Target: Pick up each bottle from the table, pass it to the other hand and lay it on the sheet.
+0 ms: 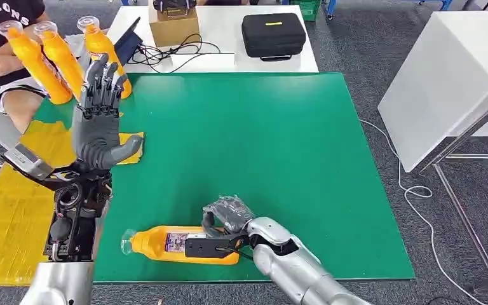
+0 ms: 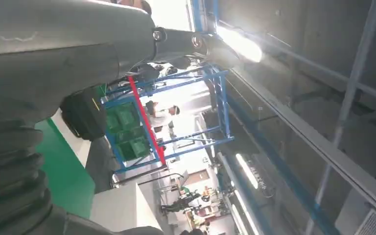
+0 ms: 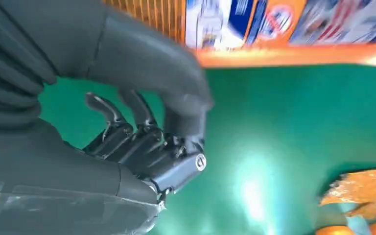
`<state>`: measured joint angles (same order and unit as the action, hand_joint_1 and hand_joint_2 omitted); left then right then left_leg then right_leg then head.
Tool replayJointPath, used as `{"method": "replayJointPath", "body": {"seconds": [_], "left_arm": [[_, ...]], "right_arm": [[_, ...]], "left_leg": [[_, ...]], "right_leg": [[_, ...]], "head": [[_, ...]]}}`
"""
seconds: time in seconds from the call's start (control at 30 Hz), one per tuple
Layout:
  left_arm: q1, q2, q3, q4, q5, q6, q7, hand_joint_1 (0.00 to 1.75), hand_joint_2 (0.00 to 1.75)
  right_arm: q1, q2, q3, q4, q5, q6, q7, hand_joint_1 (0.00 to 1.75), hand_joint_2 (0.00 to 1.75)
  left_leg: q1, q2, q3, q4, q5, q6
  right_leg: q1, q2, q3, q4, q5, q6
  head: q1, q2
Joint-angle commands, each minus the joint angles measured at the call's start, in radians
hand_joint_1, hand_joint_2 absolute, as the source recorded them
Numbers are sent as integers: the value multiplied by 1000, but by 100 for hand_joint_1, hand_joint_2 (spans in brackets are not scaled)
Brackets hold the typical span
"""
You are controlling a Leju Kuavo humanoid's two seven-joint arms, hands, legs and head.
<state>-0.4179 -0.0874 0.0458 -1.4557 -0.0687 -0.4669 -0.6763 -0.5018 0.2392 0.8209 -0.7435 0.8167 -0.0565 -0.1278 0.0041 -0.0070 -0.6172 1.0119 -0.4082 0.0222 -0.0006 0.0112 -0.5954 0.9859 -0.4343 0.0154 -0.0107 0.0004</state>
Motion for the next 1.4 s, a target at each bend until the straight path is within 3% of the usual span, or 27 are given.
{"method": "replayJointPath", "body": {"seconds": [0.03,0.23,0.37,0.4,0.43,0.5,0.6,0.77,1.17,1.4], "left_arm": [[27,-9,31,-21,10,11,-1,0,175],[41,-33,81,-80,68,7,34,0,175],[43,-36,78,-66,69,-1,35,0,175],[35,-38,76,-55,68,-3,35,0,175],[31,-38,74,-49,67,-3,34,0,175],[24,-36,71,-47,58,7,29,0,175],[21,-33,68,-47,57,10,29,0,175],[1,-20,63,-8,63,7,14,0,175],[-50,1,43,56,70,1,-8,0,175],[-52,1,43,56,70,1,-8,0,175]], "right_arm": [[22,-60,-146,-38,10,-151,69,175,175],[91,-69,-432,-204,-57,-235,54,175,175],[117,-82,-474,-225,-42,-220,48,175,175],[129,-76,-473,-235,-40,-221,25,106,175],[137,-72,-467,-249,-32,-244,-1,2,175],[152,-61,-451,-302,2,-306,-25,0,175],[170,-61,-431,-375,-3,-312,-49,0,175],[225,-102,-279,-593,-13,-234,-145,0,175],[171,-139,-35,-574,-24,-88,-221,0,175],[166,-138,-31,-569,-25,-88,-220,0,175]], "left_leg": [[0,-1,4,-1,-1,-1],[0,-3,3,0,-2,-1],[0,-4,2,-1,-1,-1],[0,-4,4,-1,-2,-1],[0,-3,2,-1,-1,-1],[0,-2,1,0,-1,-1],[0,-2,1,0,-1,-1],[0,-2,0,0,-1,-1],[0,-1,3,-1,-2,-1],[0,-2,2,0,-1,-1]], "right_leg": [[0,-2,5,-2,-2,1],[0,-4,4,0,-3,1],[0,-4,4,-2,-2,0],[0,-5,6,-2,-2,1],[0,-3,4,-2,-2,1],[0,-3,2,-1,-1,0],[0,-2,2,0,-2,0],[0,-2,1,0,-1,0],[0,-2,4,-1,-2,0],[0,-2,3,-1,-1,0]], "head": [[0,0],[0,0],[0,0],[0,0],[0,0],[0,0],[0,0],[0,0],[0,0],[0,0]]}}
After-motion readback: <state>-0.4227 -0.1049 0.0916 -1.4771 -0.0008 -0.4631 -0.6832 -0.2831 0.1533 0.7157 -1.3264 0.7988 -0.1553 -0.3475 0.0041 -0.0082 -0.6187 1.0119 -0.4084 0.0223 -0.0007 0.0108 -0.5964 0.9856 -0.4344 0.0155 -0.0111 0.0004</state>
